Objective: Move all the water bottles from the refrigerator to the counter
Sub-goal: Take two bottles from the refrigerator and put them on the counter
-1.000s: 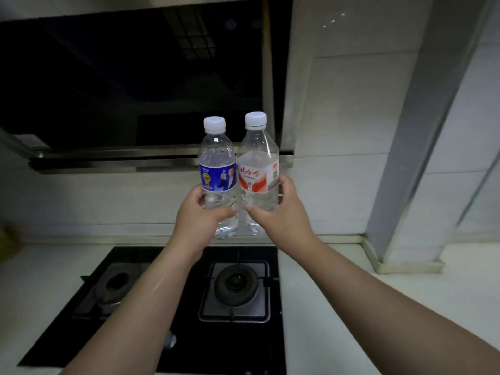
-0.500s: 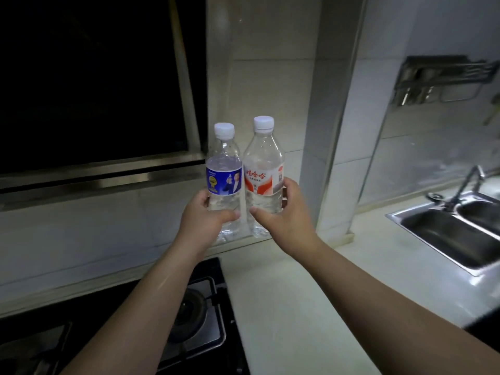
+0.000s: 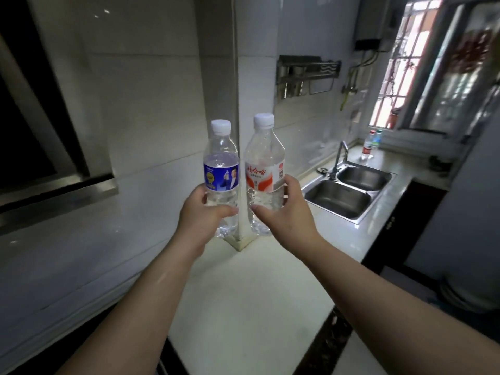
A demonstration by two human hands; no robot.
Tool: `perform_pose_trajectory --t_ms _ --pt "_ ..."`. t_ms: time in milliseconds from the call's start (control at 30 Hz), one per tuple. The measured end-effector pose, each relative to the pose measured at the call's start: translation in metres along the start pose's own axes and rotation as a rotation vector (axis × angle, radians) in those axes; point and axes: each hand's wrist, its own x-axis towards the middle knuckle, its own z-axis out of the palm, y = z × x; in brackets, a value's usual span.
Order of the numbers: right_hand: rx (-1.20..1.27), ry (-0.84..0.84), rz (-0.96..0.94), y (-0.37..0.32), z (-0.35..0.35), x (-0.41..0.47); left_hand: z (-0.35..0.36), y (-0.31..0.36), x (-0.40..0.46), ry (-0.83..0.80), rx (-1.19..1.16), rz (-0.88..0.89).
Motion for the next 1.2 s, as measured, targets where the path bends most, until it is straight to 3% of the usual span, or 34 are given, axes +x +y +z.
perform_pose_trajectory --t_ms 300,633,1200 --pt "-0.048 0.229 0.067 0.045 -0.106 0.008 0.128 0.014 0.009 -0.227 -0.026 0.034" --pt "-0.030 0.371 0.121 0.104 -0.238 0.025 0.284 0.030 0.006 -0.358 -0.051 0.029" --pt "0.029 0.446 0.147 0.187 -0.440 0.065 0.508 0.062 0.004 -0.476 -0.106 0.072"
